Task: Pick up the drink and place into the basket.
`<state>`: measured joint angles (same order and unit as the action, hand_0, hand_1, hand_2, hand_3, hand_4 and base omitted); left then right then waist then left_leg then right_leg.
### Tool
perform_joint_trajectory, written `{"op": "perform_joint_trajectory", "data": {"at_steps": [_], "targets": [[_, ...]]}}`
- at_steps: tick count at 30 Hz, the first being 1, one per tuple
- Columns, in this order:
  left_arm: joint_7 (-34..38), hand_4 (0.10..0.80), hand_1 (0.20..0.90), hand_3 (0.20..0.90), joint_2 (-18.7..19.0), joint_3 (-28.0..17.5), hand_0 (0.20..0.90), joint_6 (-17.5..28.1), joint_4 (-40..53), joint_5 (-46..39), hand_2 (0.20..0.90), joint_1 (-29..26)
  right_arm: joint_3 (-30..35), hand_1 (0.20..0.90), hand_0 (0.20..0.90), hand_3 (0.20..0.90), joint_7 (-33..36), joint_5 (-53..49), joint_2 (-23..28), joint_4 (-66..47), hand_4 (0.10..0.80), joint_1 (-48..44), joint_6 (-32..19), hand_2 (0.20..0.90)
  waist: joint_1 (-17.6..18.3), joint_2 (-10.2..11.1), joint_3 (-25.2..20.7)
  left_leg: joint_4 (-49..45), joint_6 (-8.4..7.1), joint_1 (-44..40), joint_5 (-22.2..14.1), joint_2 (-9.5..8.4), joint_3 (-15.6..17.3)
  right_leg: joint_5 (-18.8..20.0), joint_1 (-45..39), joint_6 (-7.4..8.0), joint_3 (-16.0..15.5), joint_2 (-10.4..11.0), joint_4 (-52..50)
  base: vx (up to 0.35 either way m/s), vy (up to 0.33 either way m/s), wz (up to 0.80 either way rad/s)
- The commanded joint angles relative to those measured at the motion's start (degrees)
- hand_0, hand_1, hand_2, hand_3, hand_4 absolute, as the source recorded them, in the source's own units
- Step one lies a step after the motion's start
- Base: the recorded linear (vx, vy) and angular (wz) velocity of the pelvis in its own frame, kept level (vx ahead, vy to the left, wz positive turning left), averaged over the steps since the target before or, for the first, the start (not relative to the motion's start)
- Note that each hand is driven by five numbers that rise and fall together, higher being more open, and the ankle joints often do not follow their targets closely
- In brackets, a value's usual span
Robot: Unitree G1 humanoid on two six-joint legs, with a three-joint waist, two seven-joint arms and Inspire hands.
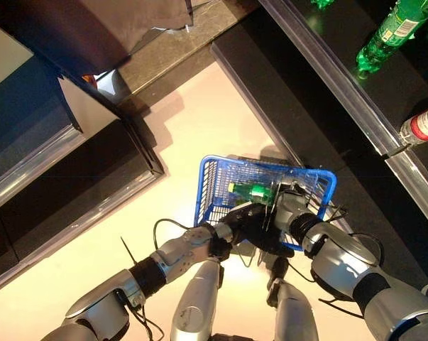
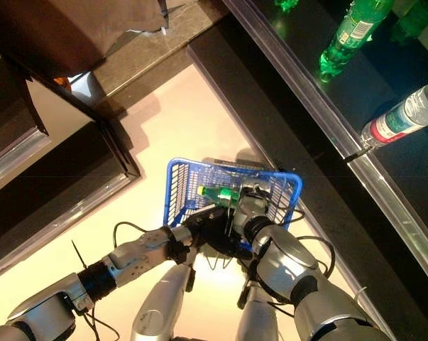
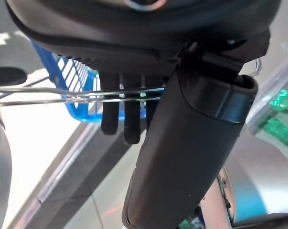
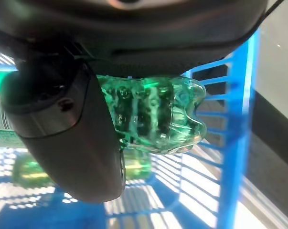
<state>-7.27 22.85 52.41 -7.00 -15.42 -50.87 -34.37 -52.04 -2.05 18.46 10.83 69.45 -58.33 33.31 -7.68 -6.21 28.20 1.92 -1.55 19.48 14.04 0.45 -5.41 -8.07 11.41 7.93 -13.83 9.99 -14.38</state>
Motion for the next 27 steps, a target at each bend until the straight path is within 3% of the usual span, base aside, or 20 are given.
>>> {"op": "perform_joint_trajectory", "data": {"at_steps": [1, 10, 18, 21, 22, 23, 25, 27], "targets": [[-8.1, 0.1, 0.3, 0.2, -12.5, -1.7, 0.3, 14.0, 11.9, -3.3, 0.3, -12.3, -1.7, 0.9, 0.9, 0.9, 4.1, 0.4, -2.7, 2.2, 0.8, -9.1, -0.9, 0.9, -0.7, 1.2, -0.1, -3.3, 1.54, -1.7, -7.3, -1.04, 2.0, 15.3, 4.8, -2.87, 1.2, 1.2, 9.6, 0.0, 0.0, 0.0], [-4.3, 0.1, 0.3, 0.2, -12.1, -2.4, 0.3, 15.6, 10.5, -4.2, 0.3, -12.4, -0.3, 0.9, 0.9, 0.9, 9.5, -4.1, -1.1, 2.1, 0.8, -9.5, -6.0, 0.9, -0.6, 1.7, -0.9, -3.0, 1.34, -2.4, -7.4, -0.85, 2.0, 14.9, 4.3, -2.82, 0.8, 1.1, 9.5, 0.0, 0.0, 0.0], [-1.8, 0.1, 0.3, 0.2, -8.6, -5.9, 0.3, 13.3, 14.4, -5.1, 0.3, -9.2, 2.1, 0.9, 0.9, 0.9, 12.7, -11.9, 3.4, -3.7, 0.8, -7.8, -10.4, 0.9, -0.5, 2.6, -2.1, -2.3, 0.99, -4.0, -7.8, -0.37, 2.1, 14.7, 2.9, -2.96, 0.8, 0.5, 10.3, 0.0, 0.0, 0.0], [1.2, 0.1, 0.3, 0.2, -5.9, -9.1, 0.3, 11.3, 17.6, -3.9, 0.3, -6.4, 2.8, 0.9, 0.9, 0.9, 11.1, -15.6, 6.7, -11.7, 0.8, -5.9, -13.7, 0.9, -0.1, 3.2, -2.5, -1.8, 0.8, -4.8, -7.9, -0.04, 2.3, 14.5, 2.3, -3.05, 1.0, 0.1, 10.6, -0.018, -0.022, -0.01], [3.5, 0.1, 0.3, 0.2, -3.9, -11.2, 0.3, 10.8, 19.7, -2.4, 0.3, -3.3, 3.3, 0.9, 0.9, 0.9, 9.1, -16.5, 9.6, -19.9, 0.8, -3.4, -14.5, 0.9, 0.3, 3.7, -2.9, -1.6, 0.63, -5.2, -8.0, 0.14, 2.4, 14.3, 2.0, -3.07, 1.2, -0.2, 10.7, 0.0, 0.0, 0.0], [3.6, 0.1, 0.3, 0.2, -3.5, -11.7, 0.3, 10.6, 20.2, -2.3, 0.3, -2.5, 3.3, 0.9, 0.9, 0.9, 8.9, -16.7, 10.3, -22.4, 0.8, -2.8, -13.3, 0.9, 0.3, 3.7, -2.9, -1.6, 0.61, -5.3, -8.0, 0.16, 2.4, 14.3, 2.0, -3.07, 1.3, -0.2, 10.8, 0.0, 0.0, 0.0], [5.2, 0.1, 0.3, 0.2, -0.6, -16.1, 0.3, 9.8, 23.7, 0.8, 0.3, 4.0, 5.5, 0.9, 0.9, 0.9, 8.6, -16.2, 15.6, -38.5, 0.8, 4.2, -9.2, 0.9, 1.2, 4.4, -3.4, -1.3, 0.47, -6.0, -8.2, 0.39, 2.6, 13.9, 1.4, -3.11, 1.7, -0.6, 11.0, 0.0, 0.0, 0.0], [6.4, 0.1, 0.3, 0.2, 1.8, -19.9, 0.3, 9.8, 26.3, 2.4, 0.3, 9.9, 9.0, 0.9, 0.9, 0.9, 6.4, -14.4, 19.5, -48.9, 0.8, 12.1, -10.0, 0.9, 1.9, 4.9, -3.9, -1.2, 0.47, -6.6, -8.3, 0.68, 2.8, 13.6, 0.8, -3.16, 2.1, -1.0, 11.1, 0.013, -0.013, -0.02]]}}
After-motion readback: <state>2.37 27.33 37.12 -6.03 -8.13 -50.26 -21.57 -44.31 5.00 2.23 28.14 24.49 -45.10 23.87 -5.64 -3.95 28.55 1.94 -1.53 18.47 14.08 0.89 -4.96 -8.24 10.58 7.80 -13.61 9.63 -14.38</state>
